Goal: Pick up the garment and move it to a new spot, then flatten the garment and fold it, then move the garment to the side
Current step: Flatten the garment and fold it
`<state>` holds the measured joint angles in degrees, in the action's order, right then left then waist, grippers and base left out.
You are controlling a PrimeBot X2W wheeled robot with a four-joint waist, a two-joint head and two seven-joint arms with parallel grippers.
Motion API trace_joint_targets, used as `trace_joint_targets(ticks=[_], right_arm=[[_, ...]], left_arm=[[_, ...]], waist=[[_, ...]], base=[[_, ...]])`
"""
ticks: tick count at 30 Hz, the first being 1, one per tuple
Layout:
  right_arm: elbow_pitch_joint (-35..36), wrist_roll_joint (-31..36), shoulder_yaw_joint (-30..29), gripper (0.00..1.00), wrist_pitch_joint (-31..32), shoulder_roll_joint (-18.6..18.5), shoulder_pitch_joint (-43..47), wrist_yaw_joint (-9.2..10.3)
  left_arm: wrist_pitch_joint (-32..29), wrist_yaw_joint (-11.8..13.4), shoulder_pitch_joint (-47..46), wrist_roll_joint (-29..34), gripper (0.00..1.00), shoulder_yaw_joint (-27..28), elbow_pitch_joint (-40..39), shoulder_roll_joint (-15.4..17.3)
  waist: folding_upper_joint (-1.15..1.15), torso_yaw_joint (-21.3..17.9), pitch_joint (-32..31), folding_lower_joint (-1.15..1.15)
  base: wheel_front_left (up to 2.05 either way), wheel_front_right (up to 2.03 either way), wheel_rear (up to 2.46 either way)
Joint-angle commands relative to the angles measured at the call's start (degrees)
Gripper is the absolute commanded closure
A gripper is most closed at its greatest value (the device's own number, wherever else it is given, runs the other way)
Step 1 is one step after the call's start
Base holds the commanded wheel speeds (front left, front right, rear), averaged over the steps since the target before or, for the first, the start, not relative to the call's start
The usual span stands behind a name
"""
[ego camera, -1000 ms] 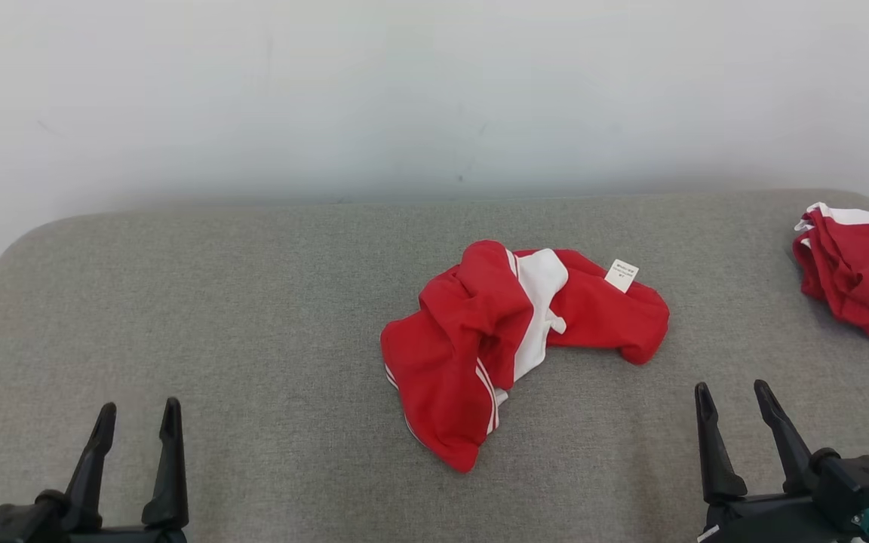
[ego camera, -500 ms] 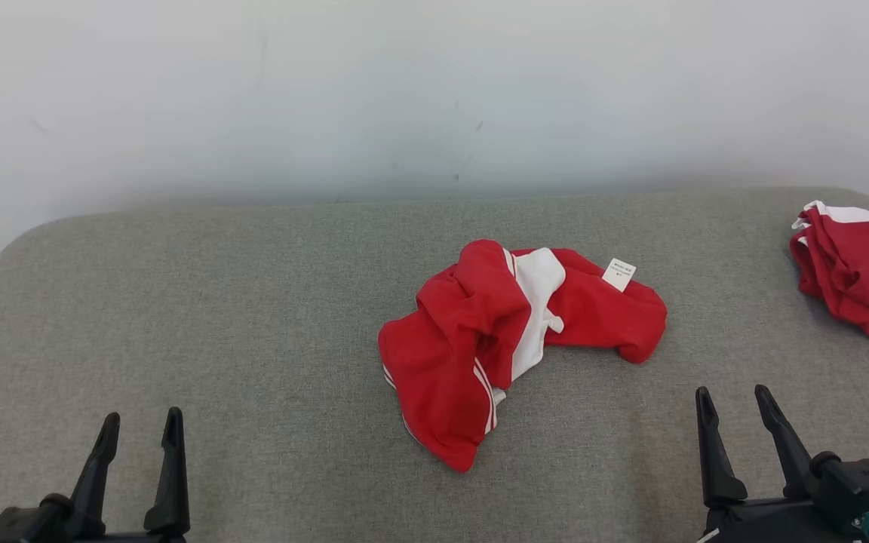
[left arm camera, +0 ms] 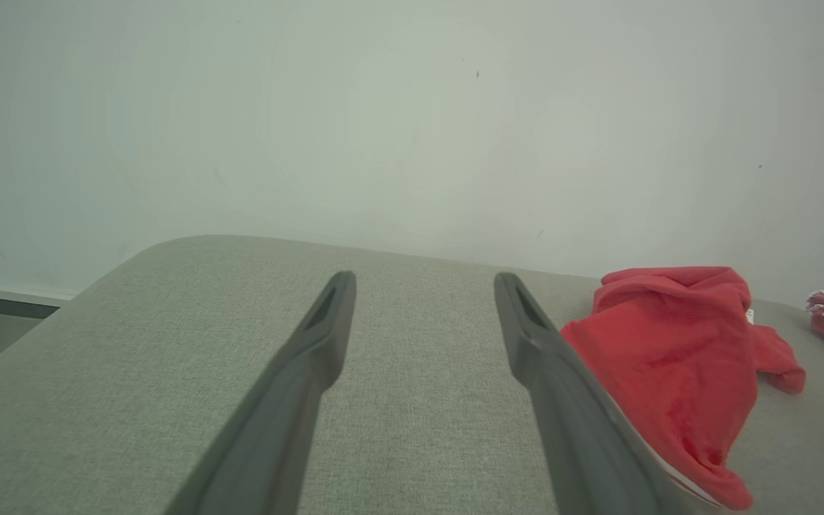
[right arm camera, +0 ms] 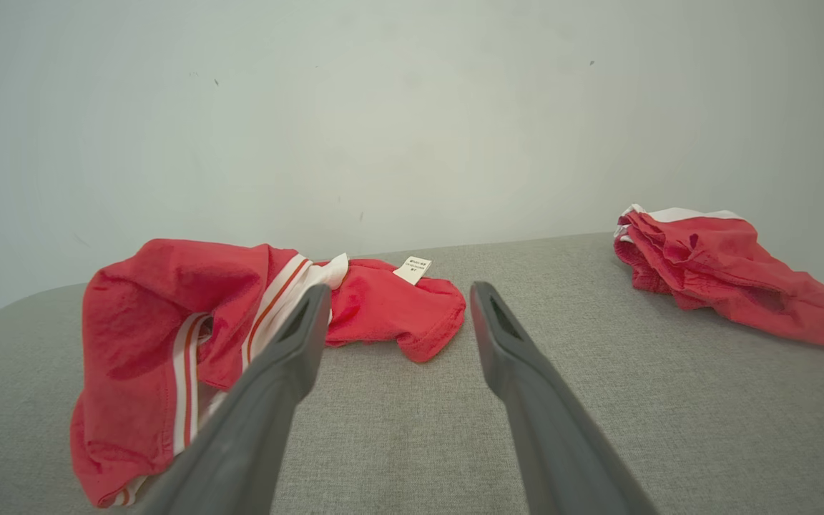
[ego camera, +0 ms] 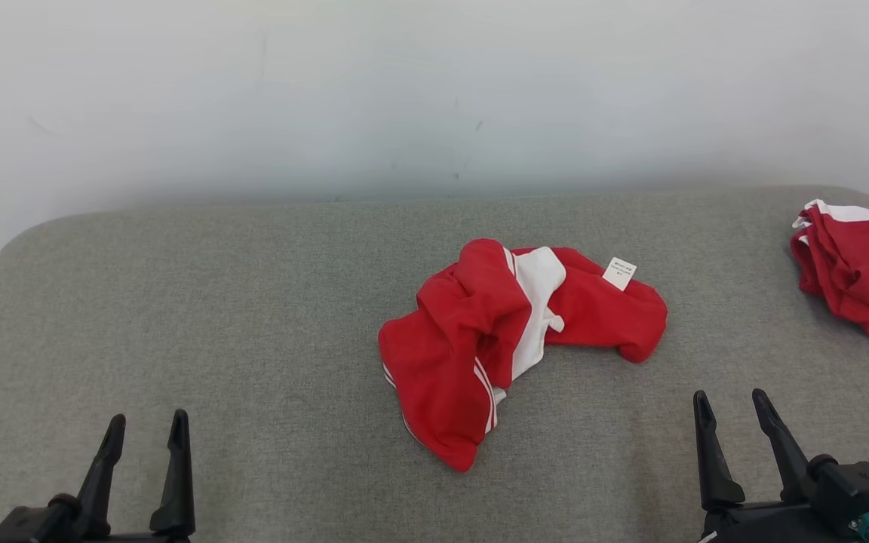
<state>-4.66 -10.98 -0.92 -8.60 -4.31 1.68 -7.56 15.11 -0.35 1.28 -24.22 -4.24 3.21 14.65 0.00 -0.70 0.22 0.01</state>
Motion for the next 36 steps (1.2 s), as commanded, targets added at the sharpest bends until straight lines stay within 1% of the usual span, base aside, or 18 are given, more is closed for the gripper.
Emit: trace_joint_targets(ticks=[1, 7, 12, 16, 21, 26, 29, 30, 36], right_arm=[[-0.13, -0.21, -0.1, 0.0, -0.34, 0.1, 0.23, 0.13], [-0.43, -0.37, 0.13, 0.0, -0.48, 0.19, -0.02, 0.13], [-0.56, -0.4, 0.26, 0.0, -0.62, 0.26, -0.32, 0.13], [-0.66, -0.53, 0.45, 0.0, -0.82, 0.08, -1.04, 0.13], [-0.75, -0.64, 0.98, 0.0, -1.02, -0.23, -2.21, 0.13], [-1.03, -0.91, 1.34, 0.0, -1.45, -0.26, -3.73, 0.13], [-1.42, -1.05, 1.32, 0.0, -1.8, -0.18, -4.51, 0.13], [-1.75, -1.23, 1.34, 0.0, -2.21, -0.08, -5.14, 0.13], [-2.91, -1.37, 1.75, 0.0, -3.27, 0.27, -6.5, 0.13]], left_arm=[[0.03, 0.12, -0.62, 0.52, 0.0, -0.05, 0.21, -0.23], [0.03, 0.21, -1.03, 1.24, 0.0, -0.95, 0.32, -0.26], [-0.52, -0.14, -2.09, 2.37, 0.0, -3.11, 0.35, -0.61], [-1.56, -1.18, -3.9, 3.49, 0.0, -6.54, 0.62, -1.53], [-3.01, -3.02, -8.66, 5.28, 0.0, -11.35, 1.73, -3.33], [-4.36, -4.52, -13.76, 6.44, 0.0, -15.84, 4.72, -5.11], [-4.69, -5.19, -15.94, 7.09, 0.0, -18.23, 7.22, -6.18], [-4.55, -5.51, -17.19, 7.29, 0.0, -19.48, 9.15, -6.64], [-3.82, -6.04, -20.44, 6.93, 0.0, -21.39, 16.26, -7.59]], waist=[[0.0, 0.07, 0.05, -0.01], [0.0, 0.08, 0.33, -0.01], [0.0, -0.09, 0.84, -0.01], [0.0, -0.49, 1.74, -0.01], [0.0, -1.35, 3.57, -0.01], [0.0, -3.38, 6.26, -0.01], [0.0, -5.09, 7.89, -0.01], [0.0, -6.29, 8.88, -0.01], [0.0, -9.6, 11.27, -0.01]], base=[[0.0, 0.0, 0.0], [0.0, 0.0, 0.0], [0.0, 0.0, 0.0], [0.0, 0.0, 0.0], [0.0, 0.0, 0.0], [0.0, 0.0, 0.0], [0.0, 0.0, 0.0], [0.0, 0.0, 0.0], [0.0, 0.0, 0.0]])
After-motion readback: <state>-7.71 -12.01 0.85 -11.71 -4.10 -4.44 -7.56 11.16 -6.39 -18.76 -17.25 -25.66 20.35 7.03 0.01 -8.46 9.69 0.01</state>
